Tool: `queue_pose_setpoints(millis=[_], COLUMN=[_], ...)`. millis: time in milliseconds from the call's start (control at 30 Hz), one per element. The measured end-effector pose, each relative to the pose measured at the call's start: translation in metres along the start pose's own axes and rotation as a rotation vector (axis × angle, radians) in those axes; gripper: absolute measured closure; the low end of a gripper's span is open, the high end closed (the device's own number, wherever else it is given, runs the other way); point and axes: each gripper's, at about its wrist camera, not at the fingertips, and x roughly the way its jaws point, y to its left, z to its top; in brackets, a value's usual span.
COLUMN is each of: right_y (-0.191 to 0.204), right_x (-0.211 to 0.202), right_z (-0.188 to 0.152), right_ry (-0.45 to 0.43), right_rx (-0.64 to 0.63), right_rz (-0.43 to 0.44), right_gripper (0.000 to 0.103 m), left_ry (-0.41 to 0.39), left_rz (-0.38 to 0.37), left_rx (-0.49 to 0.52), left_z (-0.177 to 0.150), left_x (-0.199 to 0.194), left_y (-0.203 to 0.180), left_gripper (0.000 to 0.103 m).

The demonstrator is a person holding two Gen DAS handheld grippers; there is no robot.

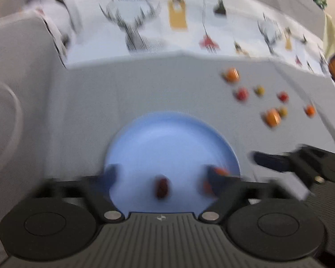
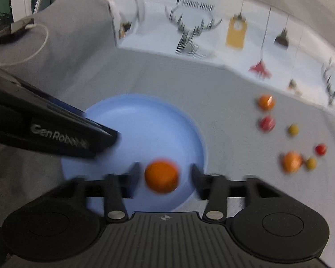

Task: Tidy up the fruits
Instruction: 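Carry both fruits over the blue plate and open both tools to drop them, then lift both tools back from the plate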

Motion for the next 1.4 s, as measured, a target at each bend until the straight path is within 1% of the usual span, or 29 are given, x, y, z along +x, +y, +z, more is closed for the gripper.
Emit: queue_pose_setpoints(millis=[33,67,133,167,200,300,367,433,467,533,600,700,800,900,1133,1400], right_y=[-0.001,-0.003,-0.007,-0.01,-0.013,-0.019,-0.019,-0.015,-0.015,-0.018,-0.022,-0.022,-0.017,-0.015,-0.015,-0.02], right_x=[-0.007,-0.013,-0.032,-0.04,-0.049,-0.075,-0.09,-0.103,-0.108,-0.122,-0.137,-0.162,-0.18,-0.198,-0.23,-0.25], right_z=[0.002,0.002,-0.001,-0.004,-0.009,-0.029,-0.042,-0.05,-0.05,-0.047,-0.047,-0.056,-0.067,-0.072,-0.079,-0.088], right_ry=[-0.023,-0.034,-0.044,-0.038,-0.029,0.024,0.041,0.031,0.024,-0.016,-0.045,-0.105,-0.126,-0.176,-0.269,-0.313], right_rx=[-0.012,-0.018,-0.014,-0.002,0.011,0.058,0.09,0.083,0.079,0.089,0.101,0.115,0.104,0.098,0.08,0.096], right_rz=[-0.018,-0.022,-0.011,-0.003,0.01,0.048,0.065,0.04,0.017,-0.019,-0.035,-0.049,-0.062,-0.073,-0.084,-0.093], right_gripper=[0.025,0.019,0.013,0.01,0.01,0.007,0.005,0.005,0.005,0.004,0.003,0.001,0.001,0.001,0.001,0.001], left_ry=[-0.037,-0.055,-0.062,-0.058,-0.047,0.005,0.043,0.064,0.056,0.019,-0.027,-0.106,-0.134,-0.151,-0.188,-0.228], left_rz=[0.017,0.026,0.047,0.054,0.056,0.054,0.025,0.007,0.007,0.006,0.008,0.027,0.034,0.053,0.069,0.073], left_rx=[0.014,0.04,0.059,0.054,0.047,0.005,-0.028,-0.038,-0.036,-0.028,-0.014,-0.003,0.001,0.005,-0.003,0.026], left_z=[0.001,0.001,-0.003,-0.007,-0.013,-0.034,-0.051,-0.066,-0.07,-0.074,-0.075,-0.076,-0.08,-0.084,-0.091,-0.097], left_x=[-0.007,-0.015,-0.028,-0.035,-0.042,-0.064,-0.08,-0.097,-0.107,-0.127,-0.144,-0.17,-0.189,-0.201,-0.225,-0.243], left_y=[-0.001,-0.002,-0.004,-0.005,-0.004,-0.007,-0.01,-0.017,-0.02,-0.026,-0.033,-0.043,-0.052,-0.059,-0.068,-0.082], left_gripper=[0.002,0.001,0.001,0.001,0.001,0.001,0.001,0.001,0.001,0.001,0.001,0.001,0.001,0.001,0.001,0.001])
